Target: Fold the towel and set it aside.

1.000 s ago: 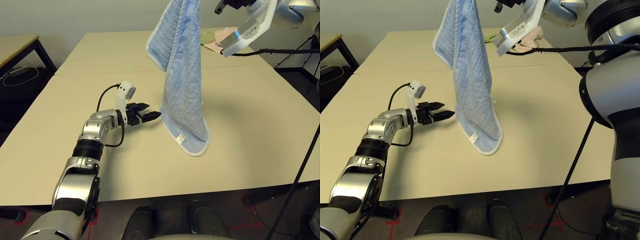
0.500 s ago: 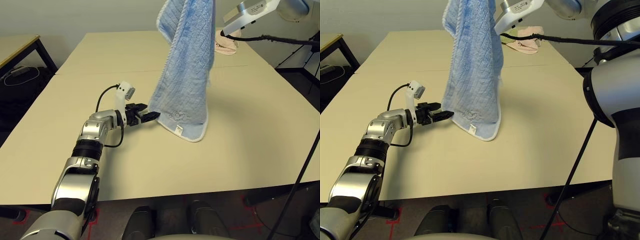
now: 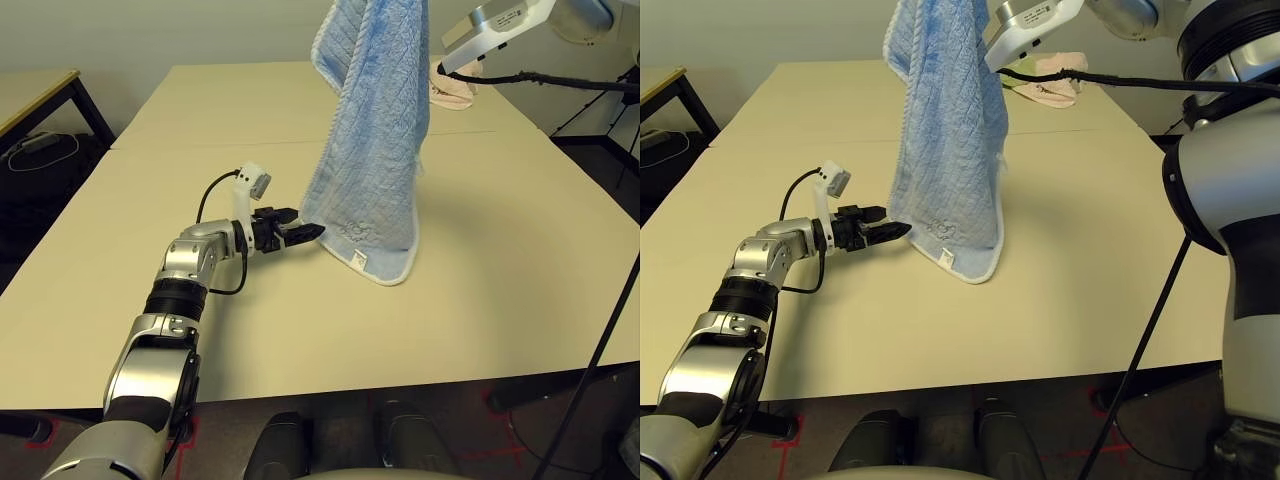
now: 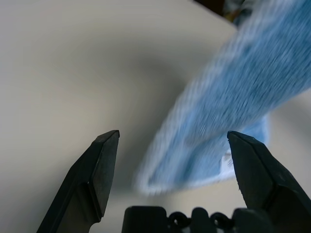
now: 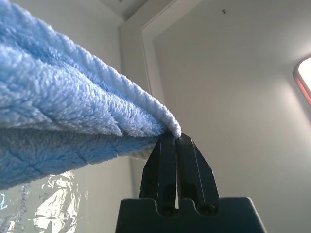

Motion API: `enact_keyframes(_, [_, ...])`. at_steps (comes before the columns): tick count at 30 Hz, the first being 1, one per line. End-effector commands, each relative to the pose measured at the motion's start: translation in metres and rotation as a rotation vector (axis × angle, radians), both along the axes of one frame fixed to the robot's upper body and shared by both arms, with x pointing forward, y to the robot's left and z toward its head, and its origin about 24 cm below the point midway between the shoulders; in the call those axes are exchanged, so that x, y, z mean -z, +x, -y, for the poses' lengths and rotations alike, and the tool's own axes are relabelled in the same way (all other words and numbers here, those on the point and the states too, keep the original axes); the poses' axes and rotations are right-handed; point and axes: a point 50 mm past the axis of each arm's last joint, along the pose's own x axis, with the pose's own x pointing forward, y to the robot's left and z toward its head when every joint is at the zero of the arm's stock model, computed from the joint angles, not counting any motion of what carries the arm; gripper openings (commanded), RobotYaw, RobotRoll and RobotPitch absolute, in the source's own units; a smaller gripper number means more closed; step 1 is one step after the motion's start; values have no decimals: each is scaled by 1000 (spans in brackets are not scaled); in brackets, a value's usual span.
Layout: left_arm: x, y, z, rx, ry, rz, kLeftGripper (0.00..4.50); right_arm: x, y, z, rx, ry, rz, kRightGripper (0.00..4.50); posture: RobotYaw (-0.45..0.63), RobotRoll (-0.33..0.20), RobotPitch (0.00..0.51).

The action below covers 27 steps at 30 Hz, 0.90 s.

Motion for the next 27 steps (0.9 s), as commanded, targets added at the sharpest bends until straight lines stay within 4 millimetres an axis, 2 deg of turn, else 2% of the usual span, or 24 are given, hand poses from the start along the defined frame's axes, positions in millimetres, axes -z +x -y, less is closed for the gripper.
enact_keyframes(1, [-8, 1, 4, 29, -29, 9, 4500, -6, -4, -3, -14, -9, 10, 41, 106, 0, 0])
enact_keyframes(18, [6, -17, -14, 71, 62, -120, 4500, -4, -4, -3, -26, 0, -19, 41, 106, 0, 0])
enact_keyframes(27, [9, -15, -18, 34, 67, -115, 4500, -4, -4, -3, -30, 1, -29, 41, 100, 0, 0])
